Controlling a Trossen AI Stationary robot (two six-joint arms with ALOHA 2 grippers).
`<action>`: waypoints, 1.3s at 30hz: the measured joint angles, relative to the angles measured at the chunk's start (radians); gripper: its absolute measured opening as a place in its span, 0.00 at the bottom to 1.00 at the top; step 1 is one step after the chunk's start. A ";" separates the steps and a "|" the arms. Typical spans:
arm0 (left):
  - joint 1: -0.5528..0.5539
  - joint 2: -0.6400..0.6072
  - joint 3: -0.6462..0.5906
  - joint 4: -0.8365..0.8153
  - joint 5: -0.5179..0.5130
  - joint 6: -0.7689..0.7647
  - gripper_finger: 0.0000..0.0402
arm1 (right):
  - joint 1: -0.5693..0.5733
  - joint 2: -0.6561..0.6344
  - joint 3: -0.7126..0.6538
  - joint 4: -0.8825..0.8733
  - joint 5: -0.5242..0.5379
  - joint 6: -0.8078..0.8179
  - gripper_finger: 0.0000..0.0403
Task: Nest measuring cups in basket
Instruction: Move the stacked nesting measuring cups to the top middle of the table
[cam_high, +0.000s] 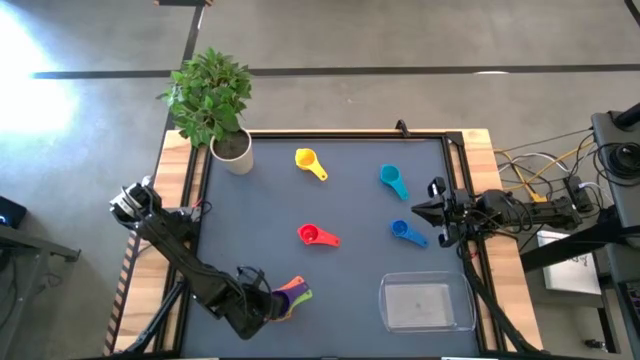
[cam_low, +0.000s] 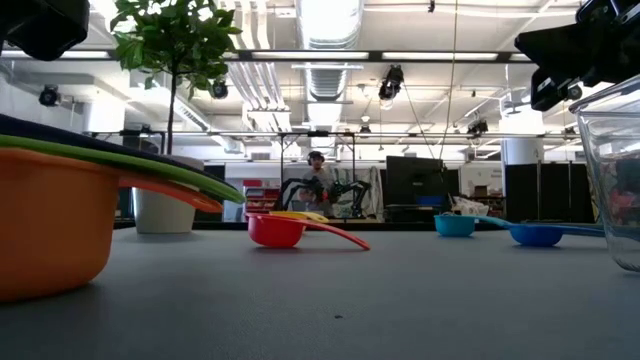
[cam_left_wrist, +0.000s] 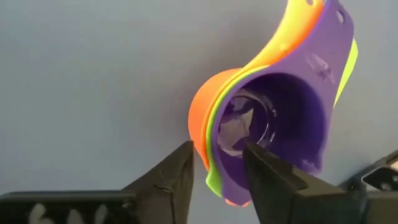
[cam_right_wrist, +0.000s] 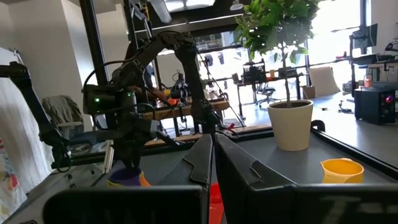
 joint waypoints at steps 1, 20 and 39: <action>0.000 -0.003 0.000 0.000 0.000 0.010 0.32 | 0.000 0.000 0.000 0.000 0.000 0.000 0.02; 0.023 0.010 0.000 0.000 0.053 0.051 0.40 | 0.000 0.000 0.000 0.000 0.000 0.000 0.02; 0.125 0.053 -0.009 0.002 0.047 0.369 0.03 | 0.000 0.103 0.101 -0.098 -0.027 -0.003 0.02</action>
